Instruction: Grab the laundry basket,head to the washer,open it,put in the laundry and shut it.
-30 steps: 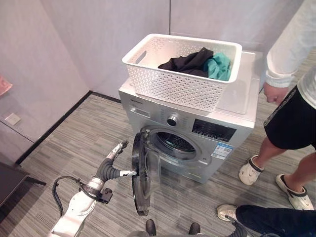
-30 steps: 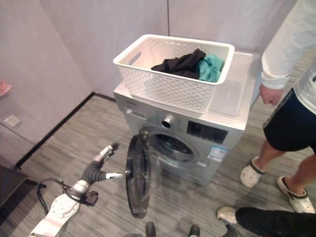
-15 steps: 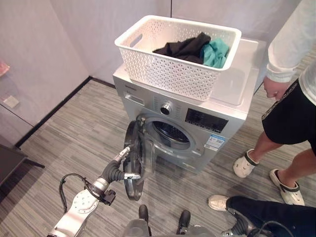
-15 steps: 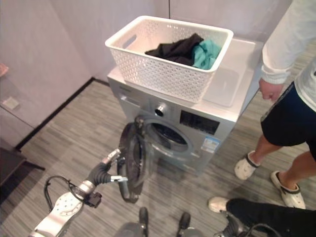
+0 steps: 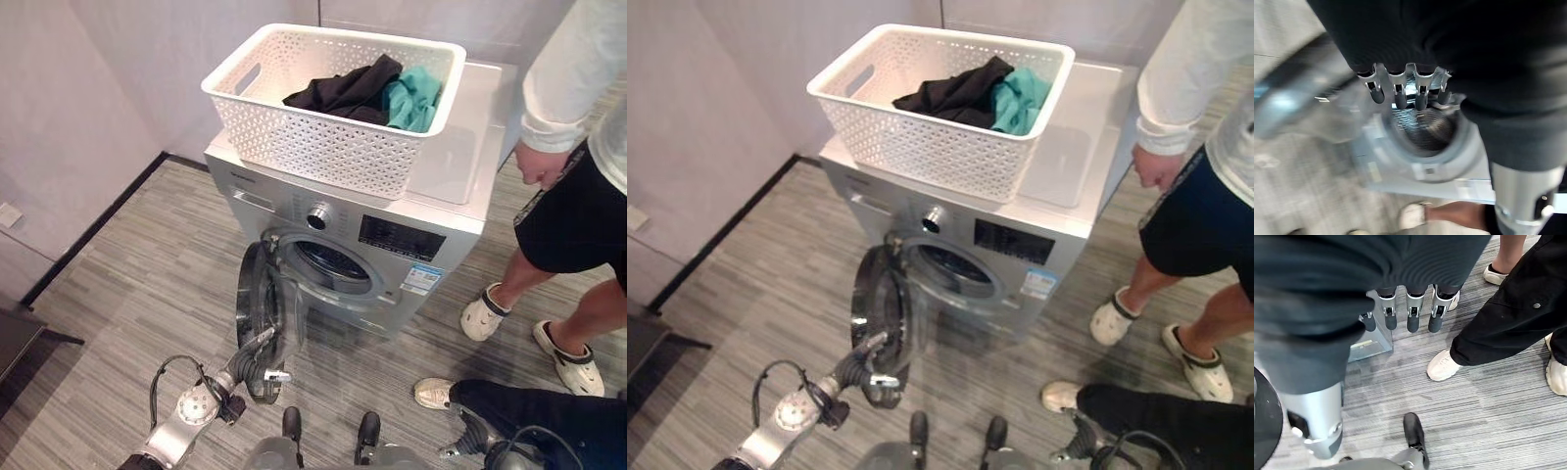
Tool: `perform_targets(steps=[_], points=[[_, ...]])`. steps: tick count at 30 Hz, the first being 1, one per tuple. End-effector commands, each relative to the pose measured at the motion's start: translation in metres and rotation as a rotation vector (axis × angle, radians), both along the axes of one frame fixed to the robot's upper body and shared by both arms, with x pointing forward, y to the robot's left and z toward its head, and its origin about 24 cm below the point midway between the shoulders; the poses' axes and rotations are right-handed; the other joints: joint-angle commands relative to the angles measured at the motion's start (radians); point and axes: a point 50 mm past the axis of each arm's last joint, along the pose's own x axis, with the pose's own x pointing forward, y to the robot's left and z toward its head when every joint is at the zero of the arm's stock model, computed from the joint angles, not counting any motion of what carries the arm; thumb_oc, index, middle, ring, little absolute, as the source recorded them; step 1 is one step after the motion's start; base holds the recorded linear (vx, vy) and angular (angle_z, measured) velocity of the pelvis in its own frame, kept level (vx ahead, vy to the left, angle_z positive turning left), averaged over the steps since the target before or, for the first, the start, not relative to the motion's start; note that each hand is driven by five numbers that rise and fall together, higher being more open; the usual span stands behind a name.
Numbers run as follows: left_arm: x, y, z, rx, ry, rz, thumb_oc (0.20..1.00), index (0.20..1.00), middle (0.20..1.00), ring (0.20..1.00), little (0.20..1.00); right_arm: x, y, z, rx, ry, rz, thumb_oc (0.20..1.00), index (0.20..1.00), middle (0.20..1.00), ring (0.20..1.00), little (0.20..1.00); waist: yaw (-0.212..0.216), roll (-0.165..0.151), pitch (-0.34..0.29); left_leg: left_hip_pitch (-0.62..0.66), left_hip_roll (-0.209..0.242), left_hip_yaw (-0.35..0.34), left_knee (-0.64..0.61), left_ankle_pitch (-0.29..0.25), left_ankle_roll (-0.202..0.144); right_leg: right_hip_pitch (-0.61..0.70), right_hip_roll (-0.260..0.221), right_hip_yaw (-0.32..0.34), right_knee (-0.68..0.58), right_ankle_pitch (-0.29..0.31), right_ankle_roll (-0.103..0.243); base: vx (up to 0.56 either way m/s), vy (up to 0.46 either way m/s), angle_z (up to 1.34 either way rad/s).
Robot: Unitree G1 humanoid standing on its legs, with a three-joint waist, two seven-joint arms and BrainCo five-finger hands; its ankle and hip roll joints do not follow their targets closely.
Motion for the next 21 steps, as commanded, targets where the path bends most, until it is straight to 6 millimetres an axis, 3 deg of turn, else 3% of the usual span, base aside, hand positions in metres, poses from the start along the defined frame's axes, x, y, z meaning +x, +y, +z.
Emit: perform_targets(steps=[1, 4, 9, 13, 21], points=[[0.010, -0.003, 0.009, 0.041, -0.078, -0.010, 1.000, 1.000, 1.000, 1.000, 1.000, -0.007, -0.001, -0.002, -0.014, 0.017, -0.010, 1.000, 1.000, 1.000, 1.000, 1.000, -0.013, -0.071, -0.037, -0.089, -0.029, 0.007, -0.010, 0.035, -0.010, 0.011, -0.045, 0.045, -0.001, -0.064, 0.069, -0.02, 0.079, -0.37], [0.004, 0.012, -0.019, 0.144, 0.046, 0.082, 1.000, 1.000, 1.000, 1.000, 1.000, -0.008, -0.002, -0.005, -0.025, 0.030, -0.035, 1.000, 1.000, 1.000, 1.000, 1.000, -0.027, -0.088, -0.034, -0.099, -0.031, 0.042, -0.018, 0.023, 0.003, -0.028, -0.052, 0.088, -0.001, -0.045, 0.077, -0.02, 0.084, -0.36], [0.008, 0.027, -0.029, 0.298, 0.075, 0.136, 1.000, 1.000, 1.000, 1.000, 1.000, -0.002, -0.005, -0.005, -0.042, 0.021, -0.055, 1.000, 1.000, 1.000, 1.000, 1.000, -0.037, -0.109, -0.018, -0.121, -0.034, 0.069, -0.019, 0.013, 0.015, -0.075, -0.060, 0.125, -0.001, -0.021, 0.087, -0.05, 0.077, -0.35], [0.020, 0.050, -0.027, 0.438, 0.065, 0.240, 1.000, 1.000, 1.000, 1.000, 1.000, 0.002, -0.008, -0.006, -0.043, 0.002, -0.145, 1.000, 1.000, 1.000, 1.000, 1.000, -0.043, -0.130, 0.001, -0.144, -0.040, 0.082, -0.021, 0.010, 0.025, -0.114, -0.070, 0.151, -0.001, 0.002, 0.094, -0.03, 0.090, -0.22], [0.029, 0.102, -0.010, 0.559, 0.035, 0.477, 1.000, 1.000, 1.000, 1.000, 1.000, -0.017, -0.014, -0.016, -0.057, 0.067, -0.259, 1.000, 1.000, 1.000, 1.000, 1.000, -0.048, -0.135, -0.018, -0.128, -0.049, 0.096, -0.026, -0.006, 0.028, -0.109, -0.084, 0.158, -0.001, 0.006, 0.107, 0.05, 0.060, -0.01]])
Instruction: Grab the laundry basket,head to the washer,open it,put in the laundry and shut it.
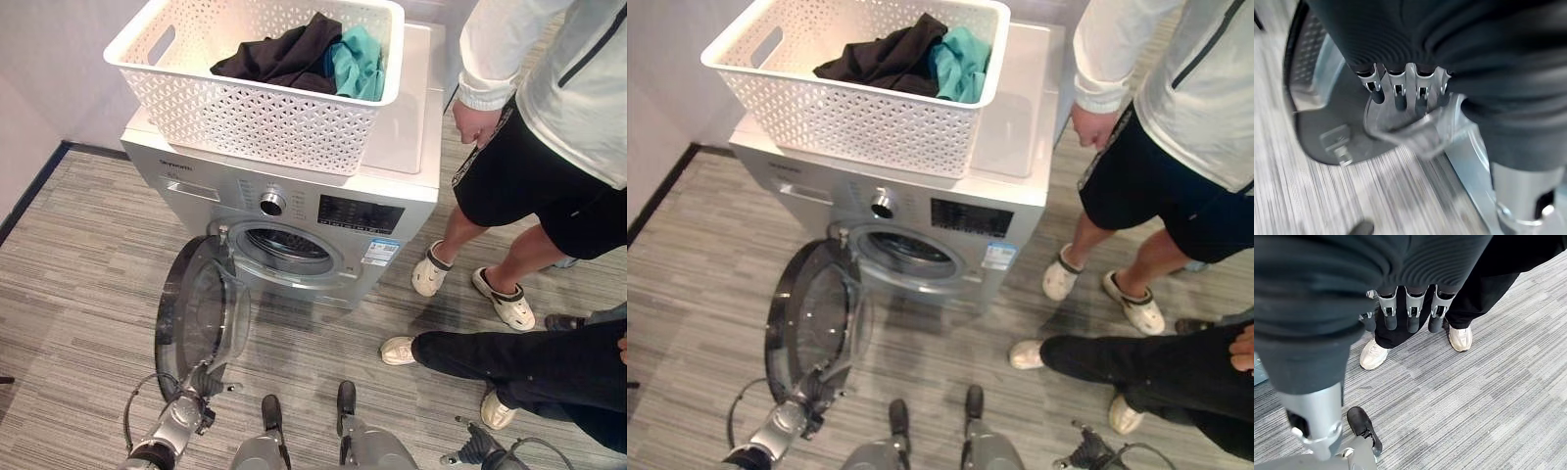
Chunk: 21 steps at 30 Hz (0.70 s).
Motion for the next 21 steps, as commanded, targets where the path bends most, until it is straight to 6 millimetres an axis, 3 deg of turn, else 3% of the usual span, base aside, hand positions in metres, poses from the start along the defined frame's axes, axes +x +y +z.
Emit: perform_targets(steps=[1, 2, 4, 9, 16, 21], points=[[0.024, 0.040, 0.032, 0.120, -0.129, 0.116, 1.000, 1.000, 1.000, 1.000, 1.000, -0.002, -0.005, 0.001, -0.005, -0.016, -0.066, 1.000, 1.000, 1.000, 1.000, 1.000, -0.010, -0.031, -0.024, -0.033, -0.025, -0.034, 0.003, -0.012, -0.002, 0.063, -0.068, 0.022, 0.006, -0.065, 0.093, 0.13, 0.081, -0.03], [0.029, 0.055, 0.045, 0.136, -0.184, 0.175, 1.000, 1.000, 1.000, 1.000, 1.000, -0.003, -0.006, 0.002, 0.000, -0.016, -0.072, 1.000, 1.000, 1.000, 1.000, 1.000, -0.013, -0.031, -0.030, -0.026, -0.026, -0.029, 0.003, -0.016, -0.003, 0.067, -0.070, 0.024, 0.006, -0.065, 0.096, 0.11, 0.073, -0.04], [0.037, 0.065, 0.059, 0.144, -0.256, 0.223, 1.000, 1.000, 1.000, 1.000, 1.000, -0.003, -0.006, 0.002, 0.007, -0.022, -0.080, 1.000, 1.000, 1.000, 1.000, 1.000, -0.016, -0.032, -0.030, -0.020, -0.027, -0.027, 0.003, -0.021, -0.002, 0.070, -0.071, 0.024, 0.006, -0.067, 0.099, 0.05, 0.029, -0.07], [0.053, 0.080, 0.088, 0.135, -0.407, 0.318, 1.000, 1.000, 1.000, 1.000, 1.000, -0.003, 0.002, 0.001, 0.043, -0.034, -0.056, 1.000, 1.000, 1.000, 1.000, 1.000, -0.024, -0.038, -0.034, -0.025, -0.023, -0.018, 0.003, -0.020, -0.004, 0.058, -0.070, 0.031, 0.006, -0.063, 0.100, 0.01, 0.010, -0.07], [0.068, 0.079, 0.106, 0.132, -0.492, 0.324, 1.000, 1.000, 1.000, 1.000, 1.000, 0.001, 0.009, 0.000, 0.063, -0.042, -0.044, 1.000, 1.000, 1.000, 1.000, 1.000, -0.030, -0.043, -0.022, -0.041, -0.022, -0.014, 0.003, -0.016, -0.007, 0.040, -0.070, 0.032, 0.006, -0.056, 0.102, 0.00, 0.002, -0.05], [0.069, 0.075, 0.104, 0.138, -0.491, 0.317, 1.000, 1.000, 1.000, 1.000, 1.000, 0.001, 0.008, 0.000, 0.060, -0.051, -0.057, 1.000, 1.000, 1.000, 1.000, 1.000, -0.033, -0.045, -0.015, -0.052, -0.023, -0.011, 0.003, -0.015, -0.005, 0.028, -0.073, 0.037, 0.006, -0.049, 0.106, -0.01, 0.009, -0.05]])
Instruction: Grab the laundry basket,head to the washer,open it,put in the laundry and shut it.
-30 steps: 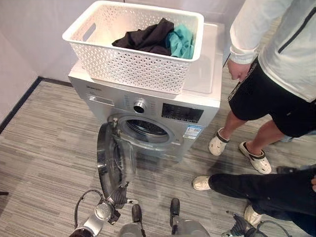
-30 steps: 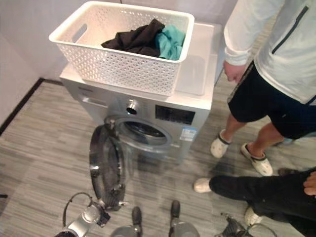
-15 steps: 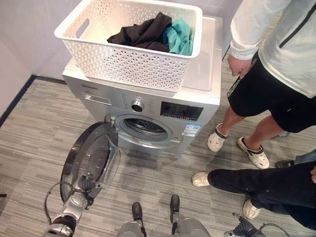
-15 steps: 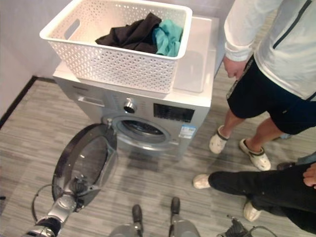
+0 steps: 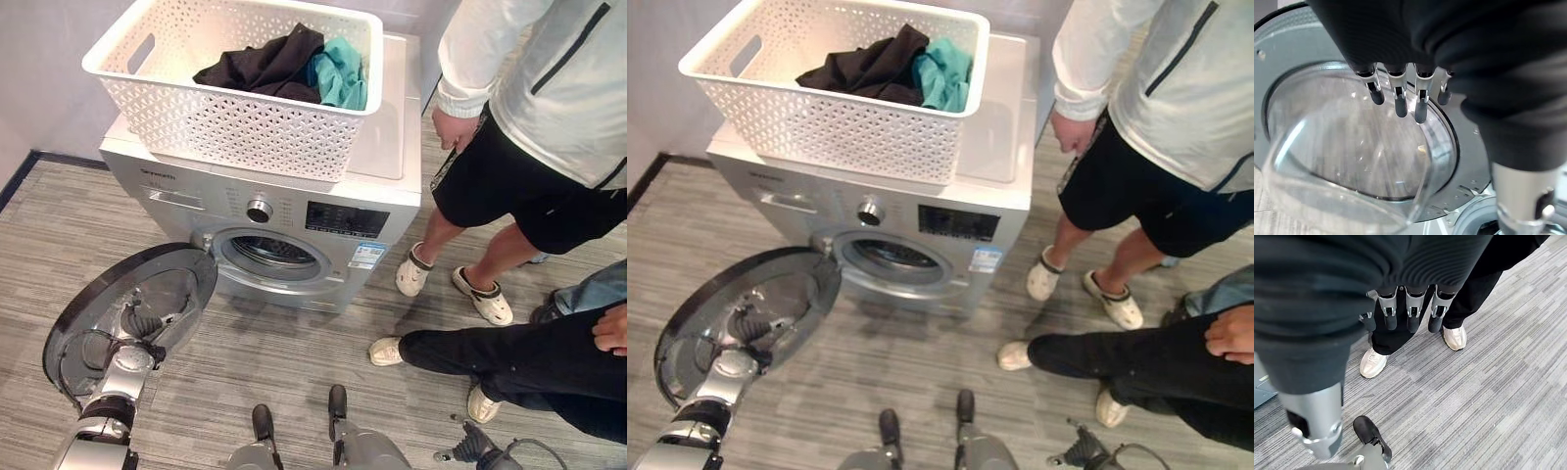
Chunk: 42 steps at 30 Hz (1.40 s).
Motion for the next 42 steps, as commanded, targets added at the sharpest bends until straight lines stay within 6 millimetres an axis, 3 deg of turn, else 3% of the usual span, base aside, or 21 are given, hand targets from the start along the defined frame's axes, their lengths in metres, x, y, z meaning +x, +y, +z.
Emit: perform_targets(steps=[1, 16, 25, 33, 36, 37, 40, 42], points=[[0.014, 0.007, 0.019, 0.044, -0.085, 0.024, 1.000, 1.000, 1.000, 1.000, 1.000, -0.001, -0.006, 0.002, 0.000, -0.017, -0.037, 1.000, 1.000, 1.000, 1.000, 1.000, -0.006, -0.002, 0.015, -0.044, -0.017, -0.057, 0.004, -0.007, -0.012, 0.057, -0.070, 0.003, 0.006, -0.066, 0.102, 0.01, 0.012, -0.06], [0.005, 0.003, 0.003, 0.016, -0.028, 0.031, 1.000, 1.000, 1.000, 1.000, 1.000, 0.001, -0.010, 0.003, -0.008, -0.024, -0.060, 1.000, 1.000, 1.000, 1.000, 1.000, -0.003, 0.005, 0.002, -0.035, -0.017, -0.058, 0.004, -0.012, -0.012, 0.061, -0.071, 0.008, 0.006, -0.068, 0.103, 0.00, 0.002, -0.01], [-0.016, -0.017, -0.028, -0.158, -0.010, 0.060, 1.000, 1.000, 1.000, 1.000, 1.000, -0.012, -0.006, -0.004, 0.023, 0.024, -0.132, 1.000, 1.000, 1.000, 1.000, 1.000, 0.004, 0.024, -0.031, 0.002, -0.022, -0.076, 0.004, -0.015, -0.015, 0.104, -0.078, -0.008, 0.006, -0.072, 0.106, 0.02, -0.012, 0.03], [-0.062, -0.048, -0.071, -0.341, 0.097, 0.026, 1.000, 1.000, 1.000, 1.000, 1.000, -0.026, -0.004, -0.010, 0.101, 0.043, -0.283, 1.000, 1.000, 1.000, 1.000, 1.000, 0.026, 0.043, -0.080, 0.043, -0.030, -0.096, 0.004, -0.019, -0.013, 0.156, -0.084, -0.031, 0.006, -0.076, 0.104, 0.03, -0.016, 0.11], [-0.097, -0.069, -0.103, -0.409, 0.289, -0.022, 1.000, 1.000, 1.000, 1.000, 1.000, -0.038, -0.002, -0.016, 0.146, 0.080, -0.383, 1.000, 1.000, 1.000, 1.000, 1.000, 0.033, 0.051, -0.102, 0.070, -0.033, -0.103, 0.004, -0.024, -0.009, 0.186, -0.084, -0.041, 0.007, -0.081, 0.102, 0.03, 0.002, 0.08], [-0.097, -0.069, -0.103, -0.409, 0.289, -0.022, 1.000, 1.000, 1.000, 1.000, 1.000, -0.038, -0.002, -0.016, 0.146, 0.080, -0.383, 1.000, 1.000, 1.000, 1.000, 1.000, 0.033, 0.052, -0.101, 0.071, -0.033, -0.103, 0.004, -0.025, -0.009, 0.187, -0.084, -0.041, 0.007, -0.081, 0.102, 0.01, 0.004, 0.15], [-0.140, -0.082, -0.132, -0.464, 0.522, 0.002, 1.000, 1.000, 1.000, 1.000, 1.000, -0.051, 0.004, -0.022, 0.168, 0.147, -0.432, 1.000, 1.000, 1.000, 1.000, 1.000, 0.037, 0.053, -0.131, 0.094, -0.039, -0.106, 0.004, -0.032, -0.004, 0.209, -0.087, -0.045, 0.010, -0.087, 0.101, 0.01, 0.007, 0.05], [-0.157, -0.088, -0.140, -0.489, 0.607, 0.014, 1.000, 1.000, 1.000, 1.000, 1.000, -0.055, 0.007, -0.025, 0.188, 0.177, -0.458, 1.000, 1.000, 1.000, 1.000, 1.000, 0.042, 0.054, -0.146, 0.102, -0.042, -0.109, 0.004, -0.037, 0.000, 0.214, -0.089, -0.046, 0.013, -0.088, 0.101, 0.00, 0.000, 0.00]])
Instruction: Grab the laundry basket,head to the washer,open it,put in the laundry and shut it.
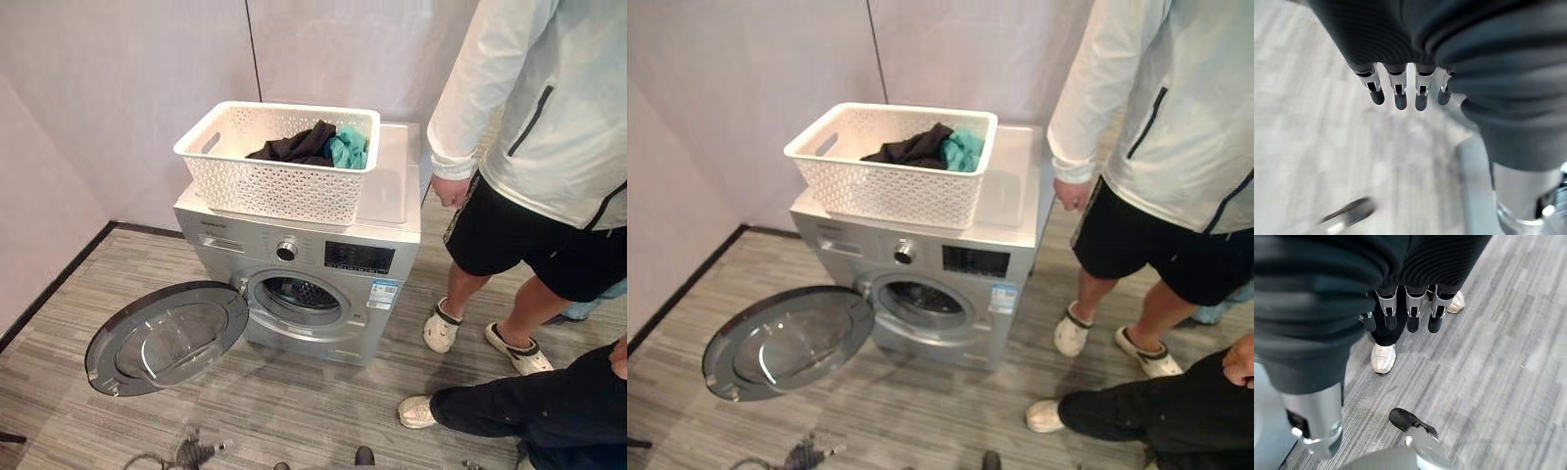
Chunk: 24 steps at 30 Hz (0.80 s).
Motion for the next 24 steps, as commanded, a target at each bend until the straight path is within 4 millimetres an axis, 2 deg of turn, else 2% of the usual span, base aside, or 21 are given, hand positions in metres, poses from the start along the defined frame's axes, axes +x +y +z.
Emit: perform_targets(steps=[1, 4, 8, 15, 24], points=[[0.035, 0.012, 0.009, 0.016, -0.072, -0.047, 1.000, 1.000, 1.000, 1.000, 1.000, 0.010, 0.003, 0.000, 0.038, -0.012, -0.017, 1.000, 1.000, 1.000, 1.000, 1.000, 0.011, -0.036, 0.020, -0.027, -0.033, -0.059, 0.009, -0.014, -0.006, 0.063, -0.074, -0.008, 0.015, -0.044, 0.098, 0.03, 0.021, 0.00], [0.017, 0.016, 0.005, 0.022, 0.006, -0.053, 1.000, 1.000, 1.000, 1.000, 1.000, 0.009, 0.006, -0.002, 0.068, -0.010, -0.055, 1.000, 1.000, 1.000, 1.000, 1.000, 0.017, -0.037, 0.005, -0.010, -0.038, -0.062, 0.009, -0.022, -0.002, 0.078, -0.075, -0.009, 0.019, -0.050, 0.099, 0.01, 0.005, 0.00], [0.004, 0.019, 0.004, 0.013, 0.040, -0.023, 1.000, 1.000, 1.000, 1.000, 1.000, 0.007, 0.009, -0.003, 0.077, 0.003, -0.042, 1.000, 1.000, 1.000, 1.000, 1.000, 0.021, -0.039, 0.003, 0.002, -0.043, -0.060, 0.009, -0.031, 0.005, 0.082, -0.079, -0.005, 0.019, -0.049, 0.100, 0.01, 0.020, 0.00], [0.003, 0.018, 0.004, 0.012, 0.038, -0.050, 1.000, 1.000, 1.000, 1.000, 1.000, 0.018, 0.006, 0.001, 0.080, -0.069, -0.063, 1.000, 1.000, 1.000, 1.000, 1.000, 0.016, -0.038, 0.013, 0.020, -0.061, -0.044, 0.009, -0.048, 0.025, 0.072, -0.095, 0.015, 0.036, -0.043, 0.116, 0.00, 0.055, -0.03], [0.003, 0.021, 0.005, 0.035, 0.056, -0.091, 1.000, 1.000, 1.000, 1.000, 1.000, 0.021, 0.010, 0.000, 0.090, -0.071, -0.047, 1.000, 1.000, 1.000, 1.000, 1.000, 0.013, -0.039, 0.020, 0.035, -0.082, -0.028, 0.015, -0.063, 0.038, 0.064, -0.117, 0.035, 0.055, -0.036, 0.129, -0.01, 0.055, -0.08]])
